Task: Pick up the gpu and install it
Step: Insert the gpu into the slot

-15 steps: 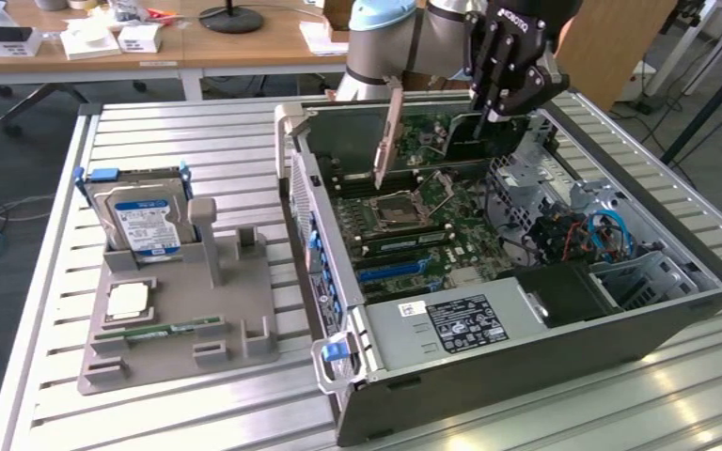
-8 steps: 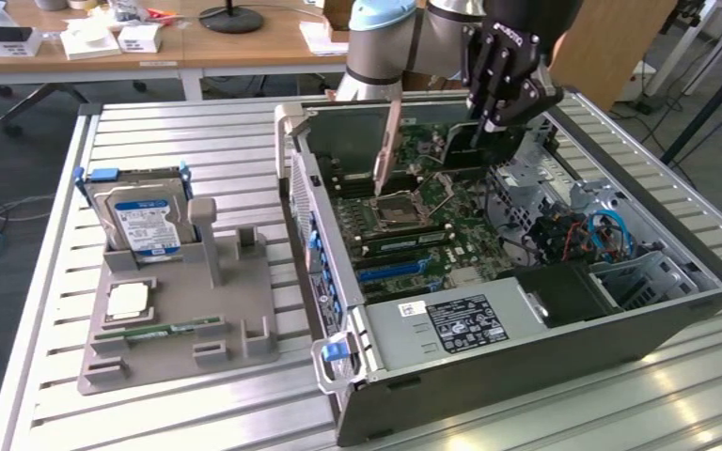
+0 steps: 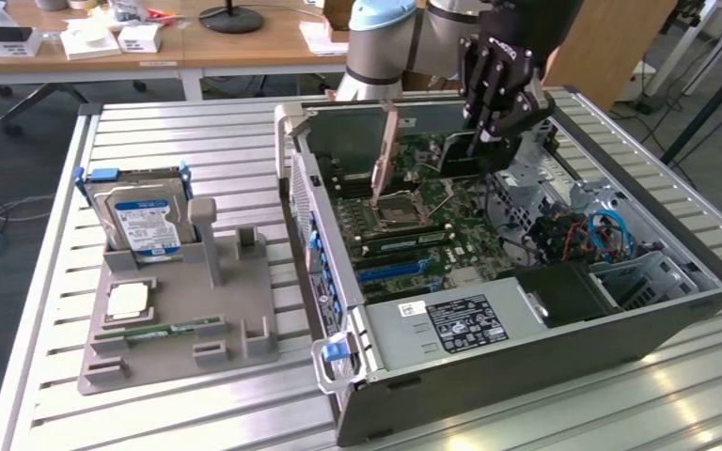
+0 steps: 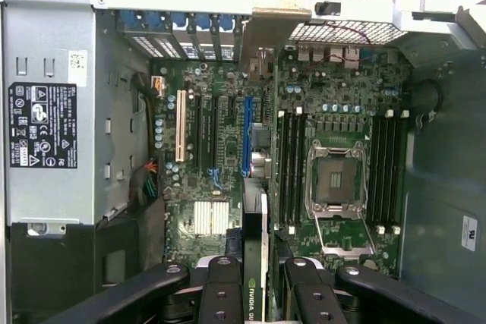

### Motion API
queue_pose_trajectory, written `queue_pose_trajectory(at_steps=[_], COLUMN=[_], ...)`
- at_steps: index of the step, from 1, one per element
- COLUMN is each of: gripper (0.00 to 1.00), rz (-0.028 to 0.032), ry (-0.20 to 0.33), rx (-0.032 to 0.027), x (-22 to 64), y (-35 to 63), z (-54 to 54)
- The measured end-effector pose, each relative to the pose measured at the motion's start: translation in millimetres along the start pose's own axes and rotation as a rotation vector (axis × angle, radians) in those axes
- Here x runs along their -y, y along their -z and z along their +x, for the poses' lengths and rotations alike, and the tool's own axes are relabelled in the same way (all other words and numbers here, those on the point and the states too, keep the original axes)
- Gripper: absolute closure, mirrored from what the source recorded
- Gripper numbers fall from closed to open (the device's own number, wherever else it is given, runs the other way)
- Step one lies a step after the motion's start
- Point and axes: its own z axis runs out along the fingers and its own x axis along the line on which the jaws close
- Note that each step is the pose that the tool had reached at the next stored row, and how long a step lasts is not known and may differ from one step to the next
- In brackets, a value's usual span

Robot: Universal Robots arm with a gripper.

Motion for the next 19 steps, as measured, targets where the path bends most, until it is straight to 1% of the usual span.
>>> queue_pose_trajectory(at_steps=[5, 19], gripper=[0.74, 0.74], rz=[0.0002, 0.0011], ry=[-0.008, -0.034], rx=[-0.0001, -0.0001], x=[0.0, -0.2], y=[-7.8, -33.3], z=[0.2, 0.8])
